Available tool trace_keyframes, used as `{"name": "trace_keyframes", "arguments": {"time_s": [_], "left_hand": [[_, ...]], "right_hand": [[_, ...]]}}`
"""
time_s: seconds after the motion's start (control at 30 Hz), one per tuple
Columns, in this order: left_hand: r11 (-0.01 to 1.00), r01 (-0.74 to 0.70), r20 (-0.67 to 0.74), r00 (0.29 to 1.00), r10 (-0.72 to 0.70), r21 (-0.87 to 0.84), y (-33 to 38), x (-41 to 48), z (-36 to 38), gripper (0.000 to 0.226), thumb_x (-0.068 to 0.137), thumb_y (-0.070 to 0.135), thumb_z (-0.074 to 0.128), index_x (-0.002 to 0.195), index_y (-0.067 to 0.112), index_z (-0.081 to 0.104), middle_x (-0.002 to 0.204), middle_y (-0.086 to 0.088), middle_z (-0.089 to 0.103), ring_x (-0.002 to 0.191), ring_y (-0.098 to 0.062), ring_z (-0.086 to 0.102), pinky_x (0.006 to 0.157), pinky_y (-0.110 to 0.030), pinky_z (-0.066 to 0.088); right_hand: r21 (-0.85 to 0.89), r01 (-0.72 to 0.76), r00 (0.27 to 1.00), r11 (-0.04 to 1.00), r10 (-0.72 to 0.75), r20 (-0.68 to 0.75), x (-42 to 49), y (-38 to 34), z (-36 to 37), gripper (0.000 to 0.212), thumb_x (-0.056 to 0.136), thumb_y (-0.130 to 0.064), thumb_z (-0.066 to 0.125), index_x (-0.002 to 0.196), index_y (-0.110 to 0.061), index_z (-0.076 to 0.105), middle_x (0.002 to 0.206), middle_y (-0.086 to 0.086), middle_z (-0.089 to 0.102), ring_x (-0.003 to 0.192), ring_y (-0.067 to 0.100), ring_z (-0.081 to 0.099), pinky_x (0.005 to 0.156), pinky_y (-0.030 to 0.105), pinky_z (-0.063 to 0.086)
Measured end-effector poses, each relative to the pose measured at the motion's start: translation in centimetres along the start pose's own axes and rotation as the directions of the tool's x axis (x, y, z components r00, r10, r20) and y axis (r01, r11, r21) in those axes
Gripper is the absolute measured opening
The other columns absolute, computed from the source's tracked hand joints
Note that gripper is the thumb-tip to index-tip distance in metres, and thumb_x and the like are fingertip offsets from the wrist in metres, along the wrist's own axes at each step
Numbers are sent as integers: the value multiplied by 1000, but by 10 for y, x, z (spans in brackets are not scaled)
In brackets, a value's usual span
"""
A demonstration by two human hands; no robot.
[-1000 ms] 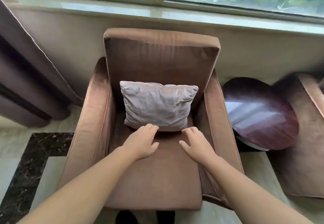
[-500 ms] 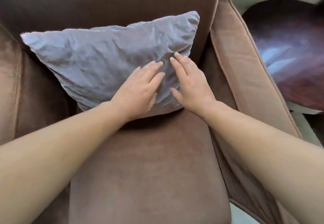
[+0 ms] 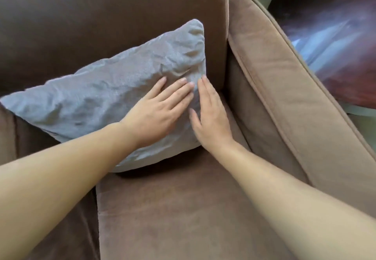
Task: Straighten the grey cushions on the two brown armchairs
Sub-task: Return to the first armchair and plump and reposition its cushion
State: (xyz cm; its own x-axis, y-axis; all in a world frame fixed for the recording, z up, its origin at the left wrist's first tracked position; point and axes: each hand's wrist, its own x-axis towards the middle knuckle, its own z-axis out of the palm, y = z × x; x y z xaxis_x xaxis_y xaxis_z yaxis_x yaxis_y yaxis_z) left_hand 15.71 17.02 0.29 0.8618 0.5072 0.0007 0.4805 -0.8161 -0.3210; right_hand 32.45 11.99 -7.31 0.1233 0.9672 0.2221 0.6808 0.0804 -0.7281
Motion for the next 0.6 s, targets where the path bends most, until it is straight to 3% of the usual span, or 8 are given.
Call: {"name": "trace_keyframes", "arguments": {"time_s": [0.1, 0.2, 0.4, 0.6], "left_hand": [[992, -119, -16, 993, 120, 47, -7, 30, 6, 49, 104, 22, 39, 150, 4, 45, 161, -15, 38, 151, -33, 32, 123, -58, 22], [986, -150, 59, 987, 146, 72, -30, 54, 12, 52, 106, 33, 34, 150, 6, 44, 161, -17, 37, 152, -35, 30, 124, -59, 14], [970, -202, 40, 979, 198, 138, -71, 49, 17, 58, 106, 44, 29, 154, 12, 36, 162, -18, 35, 151, -34, 30, 124, -55, 5], [975, -196, 84, 978, 189, 100, -82, 46, 17, 62, 104, 47, 27, 160, 18, 25, 165, -13, 29, 154, -30, 23, 124, -53, -3]], "right_hand": [[174, -162, 977, 971, 182, -110, -29, 1, 38, 75, 95, -36, 48, 157, -1, 23, 167, 14, 21, 155, 26, 23, 124, 44, 25], [244, -310, 932, 919, 345, -115, -38, 4, 69, 86, 95, -53, 45, 159, -4, 15, 169, 11, 14, 157, 21, 14, 126, 41, 17], [73, -415, 910, 907, 415, 9, -53, 27, 100, 104, 88, -72, 34, 161, -9, -5, 171, 5, -5, 157, 15, -7, 128, 45, -3], [-25, -471, 872, 882, 470, 138, -62, 44, 100, 112, 85, -76, 38, 159, -10, -13, 170, 4, -13, 156, 14, -13, 128, 45, 2]]}}
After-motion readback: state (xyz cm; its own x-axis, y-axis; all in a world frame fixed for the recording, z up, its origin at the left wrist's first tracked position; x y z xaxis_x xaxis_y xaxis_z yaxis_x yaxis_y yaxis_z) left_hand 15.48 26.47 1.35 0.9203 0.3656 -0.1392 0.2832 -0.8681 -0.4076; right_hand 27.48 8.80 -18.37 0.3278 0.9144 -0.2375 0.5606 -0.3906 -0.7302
